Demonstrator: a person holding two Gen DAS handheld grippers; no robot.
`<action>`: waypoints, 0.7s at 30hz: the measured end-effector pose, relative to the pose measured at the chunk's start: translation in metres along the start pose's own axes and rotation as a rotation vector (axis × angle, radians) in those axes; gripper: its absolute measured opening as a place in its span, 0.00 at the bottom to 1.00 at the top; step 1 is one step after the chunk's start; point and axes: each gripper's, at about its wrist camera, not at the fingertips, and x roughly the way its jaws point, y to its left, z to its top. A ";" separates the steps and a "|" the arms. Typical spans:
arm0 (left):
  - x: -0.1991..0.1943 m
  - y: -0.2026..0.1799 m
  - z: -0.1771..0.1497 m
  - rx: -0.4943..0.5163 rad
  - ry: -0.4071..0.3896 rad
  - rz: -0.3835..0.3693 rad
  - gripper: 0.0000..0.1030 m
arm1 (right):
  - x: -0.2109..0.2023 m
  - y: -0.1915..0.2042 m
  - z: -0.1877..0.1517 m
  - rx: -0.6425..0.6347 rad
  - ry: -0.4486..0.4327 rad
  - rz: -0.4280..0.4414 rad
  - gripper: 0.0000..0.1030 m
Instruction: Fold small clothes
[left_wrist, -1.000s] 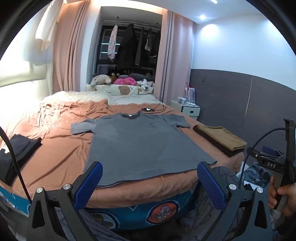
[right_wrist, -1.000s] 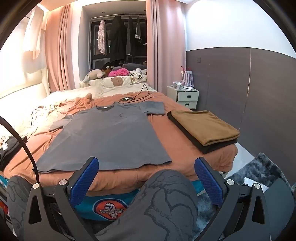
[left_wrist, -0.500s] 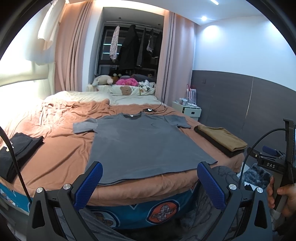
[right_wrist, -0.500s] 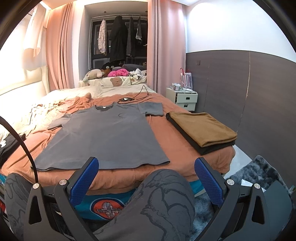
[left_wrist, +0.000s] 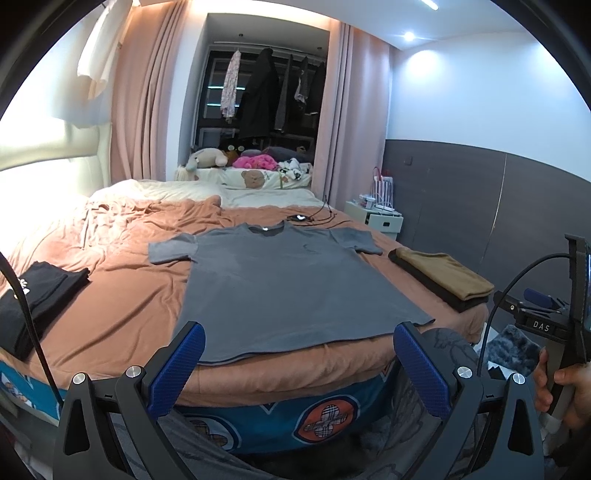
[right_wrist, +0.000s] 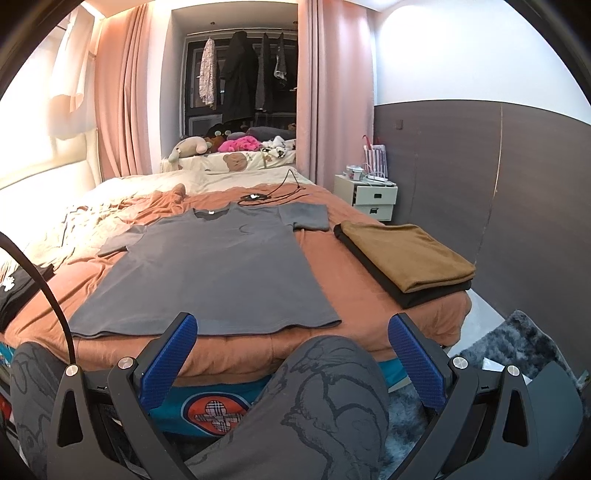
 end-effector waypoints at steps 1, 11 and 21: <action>0.000 0.000 0.000 0.000 0.000 0.000 1.00 | 0.000 -0.001 0.000 0.001 0.000 0.001 1.00; -0.001 0.002 -0.001 0.000 -0.001 -0.001 1.00 | 0.000 0.001 0.001 0.002 0.001 -0.003 1.00; -0.001 0.001 -0.002 0.000 -0.002 0.000 1.00 | -0.001 0.001 -0.002 -0.001 0.002 0.001 1.00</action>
